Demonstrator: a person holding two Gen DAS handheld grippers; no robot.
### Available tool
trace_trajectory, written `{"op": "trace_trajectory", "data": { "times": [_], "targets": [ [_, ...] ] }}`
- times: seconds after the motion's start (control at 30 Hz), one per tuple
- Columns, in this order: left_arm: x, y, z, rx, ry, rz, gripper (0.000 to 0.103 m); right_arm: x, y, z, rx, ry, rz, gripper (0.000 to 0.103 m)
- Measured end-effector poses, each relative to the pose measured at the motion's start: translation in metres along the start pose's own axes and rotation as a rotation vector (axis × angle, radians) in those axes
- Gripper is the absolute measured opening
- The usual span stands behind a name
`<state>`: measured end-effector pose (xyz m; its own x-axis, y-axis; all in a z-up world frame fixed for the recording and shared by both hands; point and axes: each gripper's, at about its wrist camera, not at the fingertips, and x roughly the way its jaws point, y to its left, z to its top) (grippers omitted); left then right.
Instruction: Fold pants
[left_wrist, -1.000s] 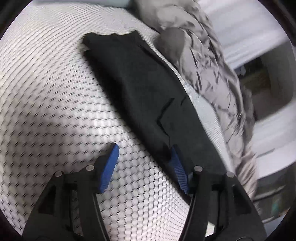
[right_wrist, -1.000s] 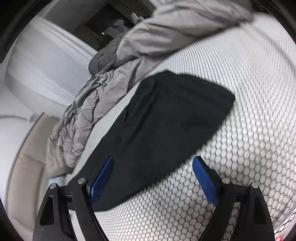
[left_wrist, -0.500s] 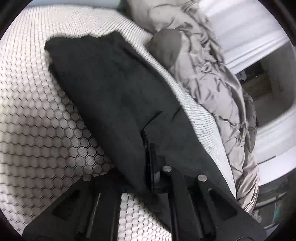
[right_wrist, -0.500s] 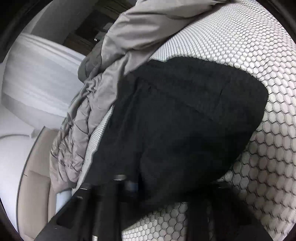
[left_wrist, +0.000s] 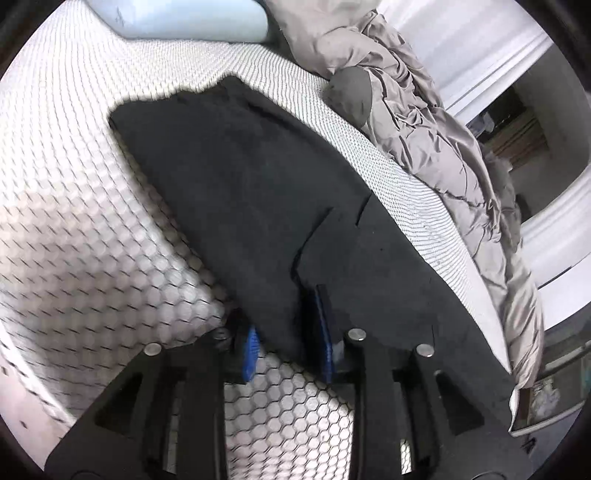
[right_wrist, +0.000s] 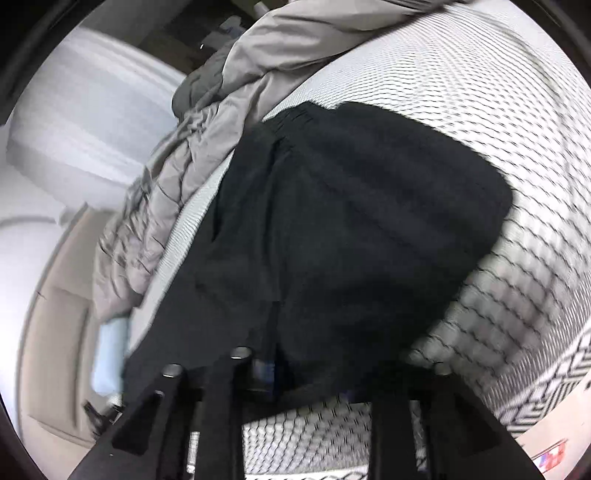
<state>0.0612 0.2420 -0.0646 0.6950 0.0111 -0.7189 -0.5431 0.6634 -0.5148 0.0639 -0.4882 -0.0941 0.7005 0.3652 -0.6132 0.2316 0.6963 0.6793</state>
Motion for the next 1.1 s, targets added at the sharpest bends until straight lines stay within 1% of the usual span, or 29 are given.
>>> {"op": "trace_trajectory", "data": {
  "times": [0.03,0.07,0.1,0.17,0.23,0.27,0.3,0.33,0.37,0.4,0.47,0.53,0.57,0.6,0.67,0.7,0.73,0.8,0.83,0.87,0.9,0.93,1.0,1.07,1.1],
  "targets": [
    [-0.006,0.001,0.001,0.007,-0.025,0.019,0.039,-0.010,-0.005,0.000,0.015,-0.031,-0.009,0.050],
    [-0.016,0.001,0.002,0.008,-0.077,0.039,0.050,-0.021,-0.009,-0.001,0.026,-0.075,-0.034,0.058],
    [-0.025,0.002,0.003,0.003,-0.119,0.051,0.059,-0.032,-0.012,-0.001,0.034,-0.110,-0.068,0.067],
    [-0.030,-0.002,0.004,0.009,-0.142,0.040,0.067,-0.053,-0.022,-0.005,0.056,-0.202,-0.148,0.070],
    [-0.031,-0.010,0.004,0.032,-0.136,0.016,0.072,-0.070,-0.032,-0.008,0.073,-0.244,-0.217,0.070],
    [-0.030,-0.017,0.003,0.055,-0.122,0.009,0.081,-0.074,-0.033,-0.007,0.071,-0.260,-0.235,0.070],
    [-0.029,-0.025,0.002,0.080,-0.106,-0.001,0.087,-0.079,-0.028,-0.004,0.048,-0.273,-0.244,0.070],
    [-0.029,-0.030,0.000,0.097,-0.099,-0.011,0.088,-0.081,-0.022,0.001,0.008,-0.270,-0.242,0.071],
    [-0.028,-0.041,-0.001,0.134,-0.091,-0.033,0.094,-0.081,-0.011,0.007,-0.048,-0.261,-0.239,0.073],
    [-0.027,-0.048,-0.004,0.154,-0.091,-0.043,0.102,-0.077,0.002,0.014,-0.110,-0.245,-0.238,0.080],
    [-0.026,-0.065,-0.007,0.210,-0.091,-0.059,0.102,-0.064,0.026,0.033,-0.228,-0.199,-0.235,0.089],
    [-0.020,-0.083,-0.008,0.253,-0.087,-0.069,0.102,-0.042,0.049,0.054,-0.328,-0.156,-0.241,0.090],
    [-0.015,-0.093,-0.006,0.278,-0.082,-0.076,0.102,-0.029,0.059,0.063,-0.364,-0.137,-0.250,0.093],
    [-0.011,-0.103,-0.007,0.292,-0.079,-0.081,0.102,-0.014,0.066,0.074,-0.409,-0.115,-0.276,0.094],
    [-0.002,-0.115,-0.002,0.311,-0.063,-0.097,0.102,0.017,0.076,0.091,-0.481,-0.078,-0.363,0.094],
    [0.004,-0.119,0.000,0.304,-0.054,-0.101,0.102,0.027,0.076,0.096,-0.504,-0.054,-0.397,0.094],
    [0.011,-0.121,0.002,0.292,-0.043,-0.103,0.102,0.040,0.072,0.102,-0.507,-0.011,-0.421,0.094],
    [0.023,-0.122,0.005,0.286,-0.008,-0.091,0.102,0.055,0.066,0.113,-0.478,0.018,-0.408,0.093],
    [0.027,-0.122,0.006,0.286,-0.002,-0.089,0.102,0.062,0.064,0.117,-0.452,0.039,-0.384,0.089],
    [0.029,-0.120,0.008,0.284,-0.003,-0.090,0.102,0.069,0.065,0.120,-0.442,0.056,-0.377,0.069],
    [0.031,-0.119,0.010,0.282,-0.003,-0.092,0.102,0.074,0.064,0.122,-0.443,0.078,-0.386,0.057],
    [0.033,-0.117,0.011,0.281,-0.003,-0.093,0.102,0.076,0.068,0.120,-0.469,0.079,-0.400,0.052],
    [0.031,-0.115,0.011,0.282,-0.010,-0.091,0.102,0.070,0.079,0.119,-0.512,0.014,-0.390,0.052],
    [0.031,-0.112,0.012,0.273,-0.020,-0.074,0.102,0.059,0.083,0.126,-0.492,-0.055,-0.383,0.052],
    [0.032,-0.110,0.013,0.266,-0.017,-0.067,0.102,0.057,0.082,0.129,-0.478,-0.080,-0.403,0.053]
  ]
}}
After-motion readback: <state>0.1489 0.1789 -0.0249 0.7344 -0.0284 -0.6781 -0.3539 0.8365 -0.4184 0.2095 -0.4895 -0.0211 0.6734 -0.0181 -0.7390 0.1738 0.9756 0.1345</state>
